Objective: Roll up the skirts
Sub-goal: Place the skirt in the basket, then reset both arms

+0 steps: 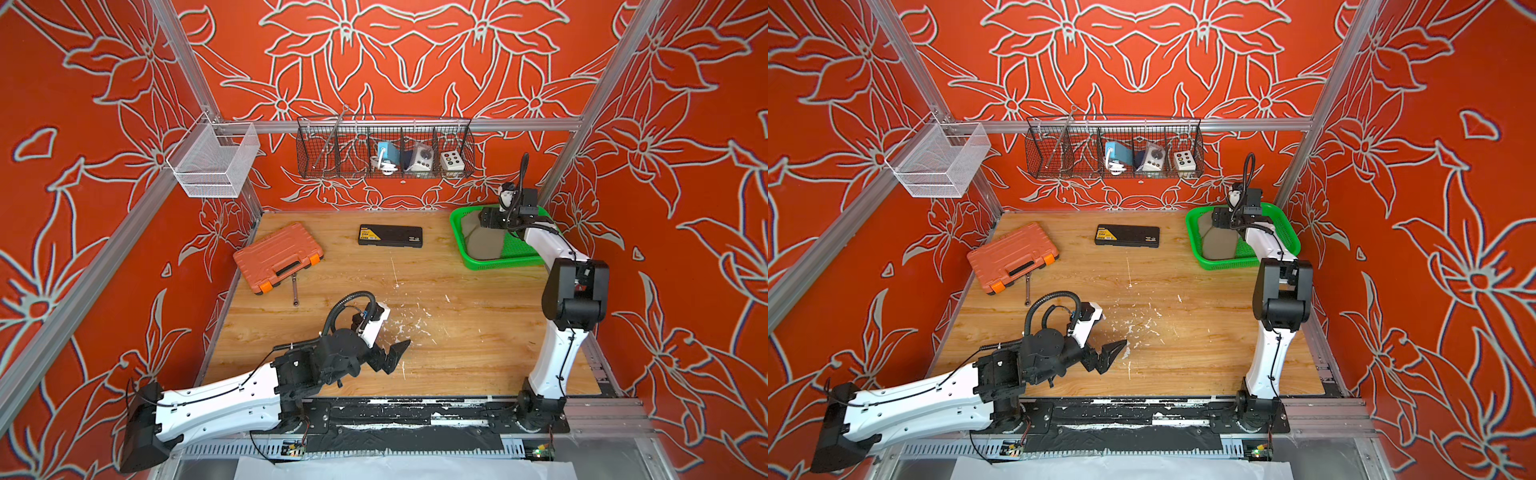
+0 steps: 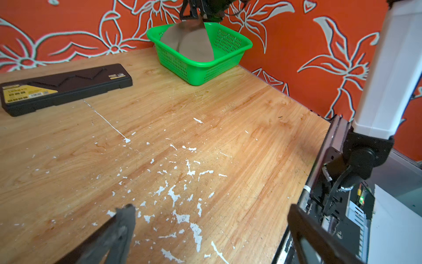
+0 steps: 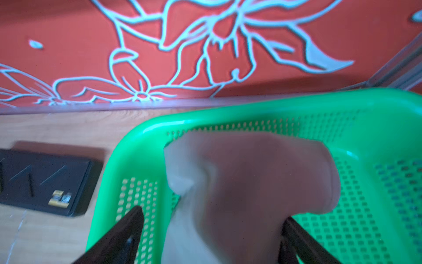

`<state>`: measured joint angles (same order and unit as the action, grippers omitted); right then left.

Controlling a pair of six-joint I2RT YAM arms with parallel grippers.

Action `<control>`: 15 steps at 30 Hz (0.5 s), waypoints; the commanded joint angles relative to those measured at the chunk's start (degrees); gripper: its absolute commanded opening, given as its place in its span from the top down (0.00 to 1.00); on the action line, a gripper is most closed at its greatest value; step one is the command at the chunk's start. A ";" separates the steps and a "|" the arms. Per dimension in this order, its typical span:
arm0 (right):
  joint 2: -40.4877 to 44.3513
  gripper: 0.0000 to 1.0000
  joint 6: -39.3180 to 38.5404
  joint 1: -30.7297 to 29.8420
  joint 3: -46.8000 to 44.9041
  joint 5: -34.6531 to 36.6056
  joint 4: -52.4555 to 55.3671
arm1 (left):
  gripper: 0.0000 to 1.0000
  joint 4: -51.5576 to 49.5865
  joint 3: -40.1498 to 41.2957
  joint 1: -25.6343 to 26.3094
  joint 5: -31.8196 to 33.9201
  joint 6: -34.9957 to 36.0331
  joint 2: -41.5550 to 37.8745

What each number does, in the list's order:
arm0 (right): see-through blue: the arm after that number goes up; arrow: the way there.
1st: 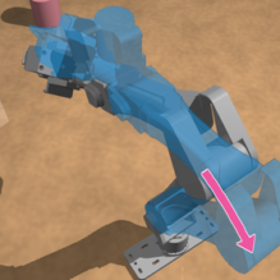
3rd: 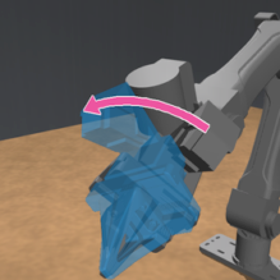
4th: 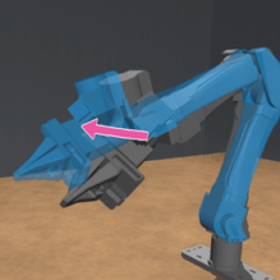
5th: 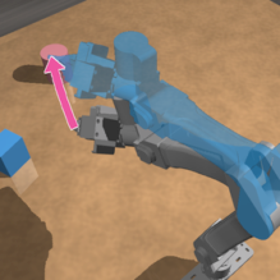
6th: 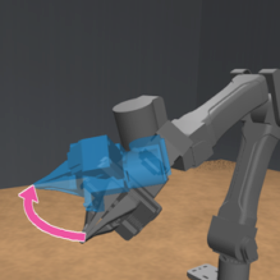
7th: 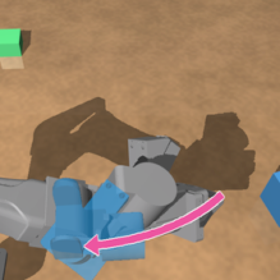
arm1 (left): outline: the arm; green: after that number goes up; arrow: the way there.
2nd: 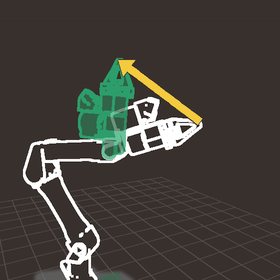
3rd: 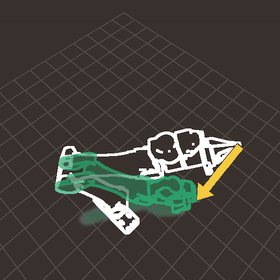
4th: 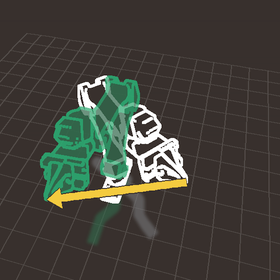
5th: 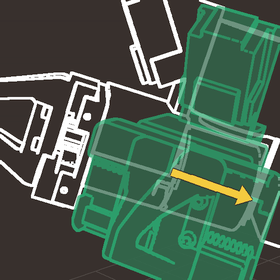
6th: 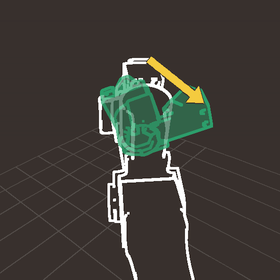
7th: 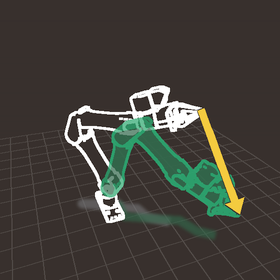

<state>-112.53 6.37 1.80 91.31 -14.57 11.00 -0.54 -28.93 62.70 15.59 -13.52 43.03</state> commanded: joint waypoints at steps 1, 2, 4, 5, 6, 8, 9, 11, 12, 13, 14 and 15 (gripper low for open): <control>11.32 0.13 0.05 -0.59 -7.43 -0.85 -6.48 | 0.02 2.31 -1.69 -5.70 0.46 3.25 0.15; 15.05 0.13 0.31 -0.74 -11.22 -0.65 -8.33 | 0.02 3.38 -1.59 -9.47 -1.71 3.64 0.95; 22.63 0.09 0.48 -1.10 -18.00 0.24 -10.87 | 0.02 5.39 -1.73 -17.21 -6.45 3.40 3.29; 26.67 0.02 0.40 -1.32 -21.77 1.17 -11.55 | 0.02 6.58 -1.99 -21.39 -8.61 2.63 4.77; 30.76 0.02 0.32 -1.59 -25.38 2.57 -11.85 | 0.02 8.01 -2.25 -24.51 -10.16 1.66 6.27; 38.36 0.02 0.20 -2.12 -32.56 4.09 -12.84 | 0.02 10.67 -2.90 -27.93 -10.05 1.31 8.98; 42.21 0.02 0.31 -2.35 -36.29 4.98 -13.38 | 0.02 11.56 -3.47 -29.00 -8.77 1.96 10.38; 48.45 0.02 0.56 -2.54 -42.92 6.82 -14.17 | 0.02 13.44 -3.81 -30.84 -5.12 3.98 12.34; 51.05 0.02 0.04 -2.65 -46.17 6.47 -14.65 | 0.02 15.07 -3.37 -32.52 -4.19 4.90 13.09; 52.95 0.02 -0.35 -2.73 -48.85 6.22 -15.02 | 0.02 16.55 -2.82 -34.08 -3.76 5.37 13.14; 54.92 0.02 -0.17 -2.76 -51.62 6.80 -15.27 | 0.02 18.40 -1.91 -36.52 -3.66 6.09 14.85; 56.18 0.02 0.04 -2.86 -54.14 8.04 -15.64 | 0.02 20.54 -0.54 -38.91 -3.41 6.84 15.61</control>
<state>-57.30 6.79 -0.67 43.42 -9.89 -3.92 12.32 -30.87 28.49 10.07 -9.72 57.01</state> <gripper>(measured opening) 0.980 0.980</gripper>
